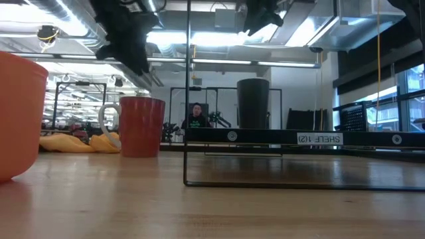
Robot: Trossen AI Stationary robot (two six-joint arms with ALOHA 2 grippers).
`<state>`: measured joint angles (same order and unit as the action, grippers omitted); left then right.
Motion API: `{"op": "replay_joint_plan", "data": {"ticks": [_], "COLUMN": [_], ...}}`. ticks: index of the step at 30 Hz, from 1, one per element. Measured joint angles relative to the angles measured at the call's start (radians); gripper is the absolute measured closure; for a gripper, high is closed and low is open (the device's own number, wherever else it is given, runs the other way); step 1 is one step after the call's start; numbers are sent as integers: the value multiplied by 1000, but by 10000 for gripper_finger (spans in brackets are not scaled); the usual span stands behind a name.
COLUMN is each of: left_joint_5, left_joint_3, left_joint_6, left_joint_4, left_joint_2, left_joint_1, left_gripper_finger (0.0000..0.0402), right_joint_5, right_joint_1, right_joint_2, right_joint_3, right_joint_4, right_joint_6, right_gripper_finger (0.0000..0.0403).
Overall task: Stack small to large cups/mugs on shelf
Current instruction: Put the brown mug on the shelf
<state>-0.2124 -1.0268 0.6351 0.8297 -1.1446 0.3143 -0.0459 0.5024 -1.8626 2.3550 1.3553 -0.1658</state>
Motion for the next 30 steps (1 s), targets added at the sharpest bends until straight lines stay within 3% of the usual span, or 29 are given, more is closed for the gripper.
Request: {"op": "replay_joint_plan", "data": {"ticks": [5, 8, 30], "left_joint_5": [176, 213, 133], "left_joint_3": [-66, -66, -67], "left_joint_6": [48, 59, -116], "left_joint_4": [142, 206, 168], "left_joint_2": [-84, -126, -258], "left_joint_1": [121, 146, 136], "left_gripper_finger": [292, 287, 285], "right_joint_5": [-34, -40, -92], "right_joint_1": [18, 30, 33], "right_joint_2": [0, 0, 0], "right_joint_3": [0, 0, -2], "right_joint_4": [1, 0, 3], "right_joint_6": [-12, -38, -68], "right_gripper_finger": [293, 293, 293]}}
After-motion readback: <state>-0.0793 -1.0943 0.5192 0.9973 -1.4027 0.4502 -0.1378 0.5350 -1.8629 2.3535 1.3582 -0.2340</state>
